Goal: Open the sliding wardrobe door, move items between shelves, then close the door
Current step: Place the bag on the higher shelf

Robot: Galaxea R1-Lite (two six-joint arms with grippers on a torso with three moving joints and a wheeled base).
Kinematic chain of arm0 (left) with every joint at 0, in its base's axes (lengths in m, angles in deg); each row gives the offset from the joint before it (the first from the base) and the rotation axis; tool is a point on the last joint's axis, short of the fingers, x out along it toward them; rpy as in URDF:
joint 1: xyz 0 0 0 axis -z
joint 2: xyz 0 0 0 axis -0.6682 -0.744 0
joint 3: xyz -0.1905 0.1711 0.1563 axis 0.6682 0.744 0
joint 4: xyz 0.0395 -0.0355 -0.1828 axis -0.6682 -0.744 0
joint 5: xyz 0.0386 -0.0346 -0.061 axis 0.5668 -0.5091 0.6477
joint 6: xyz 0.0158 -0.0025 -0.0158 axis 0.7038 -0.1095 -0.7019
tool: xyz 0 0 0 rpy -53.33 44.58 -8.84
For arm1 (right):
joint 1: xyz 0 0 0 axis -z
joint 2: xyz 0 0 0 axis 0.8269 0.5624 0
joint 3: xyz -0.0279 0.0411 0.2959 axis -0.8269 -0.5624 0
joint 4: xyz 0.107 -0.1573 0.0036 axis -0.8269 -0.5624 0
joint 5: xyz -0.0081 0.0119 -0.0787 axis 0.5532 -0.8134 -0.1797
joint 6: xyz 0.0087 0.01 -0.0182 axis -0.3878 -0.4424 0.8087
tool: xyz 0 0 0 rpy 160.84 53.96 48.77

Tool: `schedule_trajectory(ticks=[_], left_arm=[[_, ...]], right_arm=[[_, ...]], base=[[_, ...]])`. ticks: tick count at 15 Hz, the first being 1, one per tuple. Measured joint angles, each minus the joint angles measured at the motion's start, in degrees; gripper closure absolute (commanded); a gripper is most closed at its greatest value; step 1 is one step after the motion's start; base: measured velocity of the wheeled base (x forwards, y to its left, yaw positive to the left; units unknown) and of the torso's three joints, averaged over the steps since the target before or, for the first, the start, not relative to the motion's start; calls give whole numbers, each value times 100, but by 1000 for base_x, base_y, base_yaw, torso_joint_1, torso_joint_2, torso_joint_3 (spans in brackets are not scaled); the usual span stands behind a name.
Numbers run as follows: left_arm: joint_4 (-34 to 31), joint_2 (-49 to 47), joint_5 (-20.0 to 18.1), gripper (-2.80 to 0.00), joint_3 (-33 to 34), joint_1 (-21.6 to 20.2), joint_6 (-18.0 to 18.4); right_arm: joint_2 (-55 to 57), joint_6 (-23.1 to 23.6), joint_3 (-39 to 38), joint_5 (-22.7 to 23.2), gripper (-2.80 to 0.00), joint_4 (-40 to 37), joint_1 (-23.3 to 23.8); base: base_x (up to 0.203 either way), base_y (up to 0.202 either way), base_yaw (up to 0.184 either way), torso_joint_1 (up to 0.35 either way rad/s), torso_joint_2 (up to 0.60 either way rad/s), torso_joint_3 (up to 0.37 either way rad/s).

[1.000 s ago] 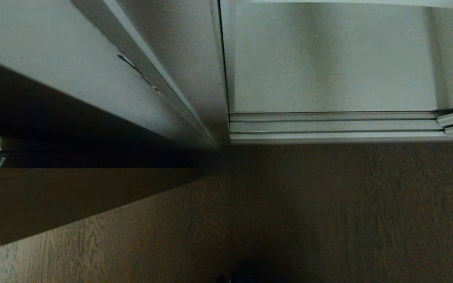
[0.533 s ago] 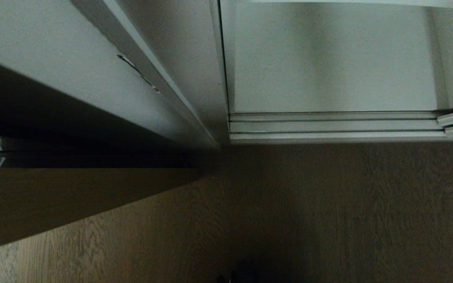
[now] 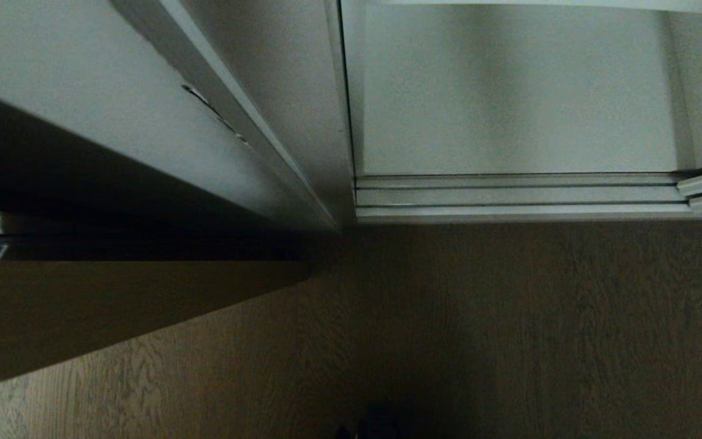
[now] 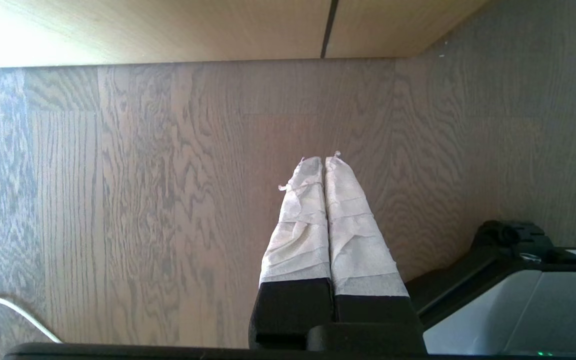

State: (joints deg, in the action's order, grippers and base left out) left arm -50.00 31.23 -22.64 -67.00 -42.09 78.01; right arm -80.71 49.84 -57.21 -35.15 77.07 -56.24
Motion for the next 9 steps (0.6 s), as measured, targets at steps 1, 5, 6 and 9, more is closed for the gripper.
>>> schedule_trajectory(ticks=[1,5,6,9], left_arm=[[0,0,-2,0,0,0,0],[0,0,-2,0,2,0,0],[-2,0,-1,0,1,0,-1],[0,0,2,0,0,0,-2]], right_arm=[[0,56,2,-2,0,-3,0],[0,385,-87,42,0,115,-2],[0,281,-95,39,0,120,-5],[0,266,-97,41,0,118,-6]], base=[[0,0,0,0,0,0],[0,0,0,0,0,0],[0,0,0,0,0,0],[0,0,0,0,0,0]])
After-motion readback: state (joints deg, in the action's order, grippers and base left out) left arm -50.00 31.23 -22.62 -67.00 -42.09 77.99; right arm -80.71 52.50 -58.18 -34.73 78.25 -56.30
